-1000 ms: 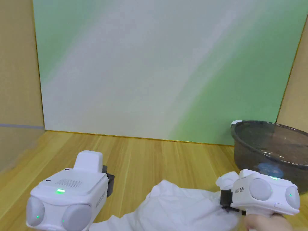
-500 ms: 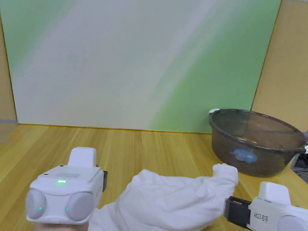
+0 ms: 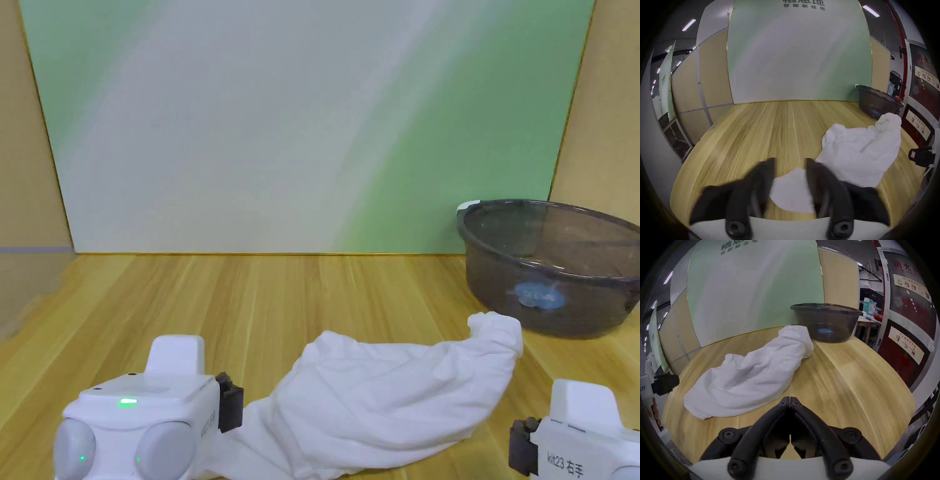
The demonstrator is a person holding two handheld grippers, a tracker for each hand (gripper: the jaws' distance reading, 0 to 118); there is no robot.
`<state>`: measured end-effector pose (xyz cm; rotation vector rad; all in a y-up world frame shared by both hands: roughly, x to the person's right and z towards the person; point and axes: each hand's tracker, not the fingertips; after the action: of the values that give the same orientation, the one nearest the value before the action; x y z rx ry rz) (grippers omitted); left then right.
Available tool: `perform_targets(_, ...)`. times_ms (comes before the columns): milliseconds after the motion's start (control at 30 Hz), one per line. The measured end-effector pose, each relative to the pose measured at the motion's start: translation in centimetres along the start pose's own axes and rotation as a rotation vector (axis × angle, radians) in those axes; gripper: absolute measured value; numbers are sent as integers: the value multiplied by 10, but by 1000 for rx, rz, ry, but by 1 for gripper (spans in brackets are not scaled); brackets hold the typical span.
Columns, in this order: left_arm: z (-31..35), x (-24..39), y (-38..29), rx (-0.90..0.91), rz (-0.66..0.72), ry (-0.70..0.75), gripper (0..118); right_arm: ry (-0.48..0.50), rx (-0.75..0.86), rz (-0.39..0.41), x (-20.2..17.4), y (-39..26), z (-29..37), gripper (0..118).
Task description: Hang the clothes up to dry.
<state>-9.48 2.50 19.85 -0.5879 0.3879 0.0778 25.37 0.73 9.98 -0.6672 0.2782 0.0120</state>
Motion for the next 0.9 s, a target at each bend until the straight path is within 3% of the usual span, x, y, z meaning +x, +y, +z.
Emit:
perform_targets(67, -8, -3, -2, -61, 17, -17, 85, 4, -11, 10, -2, 2, -1, 0)
perform_targets(100, -15, -3, -3, -82, 17, -17, 93, 2, -10, 10, -1, 2, -1, 0)
perform_targets(200, -45, 6, -7, -158, 34, 81, 75, 10, -8, -13, 0, 2, -9, 0)
perform_targets(367, -72, 3, -29, -227, 23, 97, 78, 21, -28, 3, -2, -1, -12, 0)
perform_targets(433, -76, -6, -14, -211, 160, 43, 79, 21, -36, 3, -1, -3, -14, 0)
perform_targets(467, -78, -3, -8, -208, 109, 82, 78, 16, -42, 1, -1, -3, -16, 0)
perform_targets(700, -64, -3, -29, -205, 103, 77, 78, 14, -57, 10, 1, -4, -20, 0)
perform_targets(767, -65, -3, -29, -204, 101, 76, 70, 2, -61, 14, 1, -4, -21, 0)
perform_targets(800, -66, -3, -28, -202, 93, 71, 49, 0, -65, 17, 1, -5, -21, 0)
perform_targets(833, -64, -2, -29, -191, 73, 50, 17, 0, -67, 17, 2, -6, -23, 0)
perform_targets(867, -62, 1, -30, -204, 56, -2, 1, -2, -70, 16, 2, -6, -24, 0)
perform_targets(900, -60, 3, -30, -186, 52, -37, 1, -3, -71, 16, 2, -6, -24, 0)
